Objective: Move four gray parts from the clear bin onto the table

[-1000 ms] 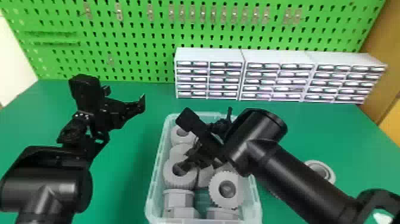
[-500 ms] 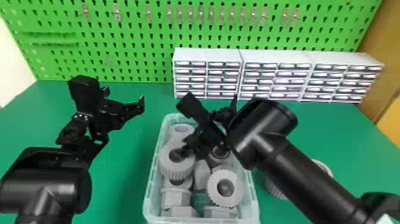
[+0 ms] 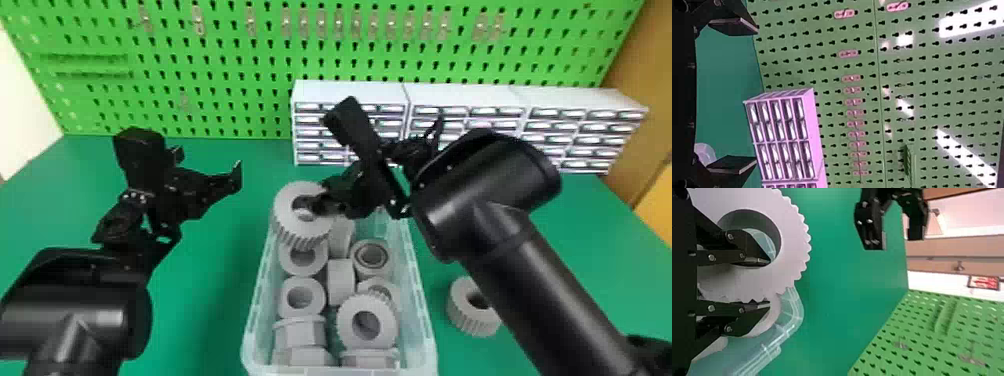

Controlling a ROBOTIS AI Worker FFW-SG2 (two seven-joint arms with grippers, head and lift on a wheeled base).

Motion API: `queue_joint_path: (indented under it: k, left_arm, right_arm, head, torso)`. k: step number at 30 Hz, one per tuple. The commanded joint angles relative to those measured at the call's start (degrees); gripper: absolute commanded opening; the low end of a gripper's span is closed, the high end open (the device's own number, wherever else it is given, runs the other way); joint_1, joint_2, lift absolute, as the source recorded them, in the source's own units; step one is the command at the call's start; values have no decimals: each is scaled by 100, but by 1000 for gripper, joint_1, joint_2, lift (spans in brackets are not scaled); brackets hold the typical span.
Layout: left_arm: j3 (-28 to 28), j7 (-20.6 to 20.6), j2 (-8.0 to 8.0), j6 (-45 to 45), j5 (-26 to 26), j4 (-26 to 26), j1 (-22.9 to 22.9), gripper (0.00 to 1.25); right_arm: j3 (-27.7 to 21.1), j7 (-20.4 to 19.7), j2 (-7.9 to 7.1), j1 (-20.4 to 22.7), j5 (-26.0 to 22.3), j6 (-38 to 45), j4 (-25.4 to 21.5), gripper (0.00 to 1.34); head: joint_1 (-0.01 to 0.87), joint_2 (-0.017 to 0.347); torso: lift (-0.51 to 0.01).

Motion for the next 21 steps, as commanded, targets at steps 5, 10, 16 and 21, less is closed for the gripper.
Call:
queue_joint_path:
  k: [5,10,16,21]
  left_arm:
    - [48,-16,1,6,3,-17,18,1121]
    - [57,-34,1,-2,-6,-26,9,1121]
    - [65,-52,1,-2,3,-34,9,1121]
    - [74,-87,1,6,3,-34,18,1121]
  right_arm:
    - [-339,9,-15,244,634,340,-665,252]
    - [-744,18,-59,420,977,471,-876,252]
    - [-1315,62,-121,657,1566,612,-1122,252]
    - [-1746,158,-138,868,2084,761,-1228,252]
  head:
    - [678,34]
    - [678,34]
    - [678,34]
    - [678,34]
  torso:
    - [-50]
    - [-50]
    - [-50]
    - [-50]
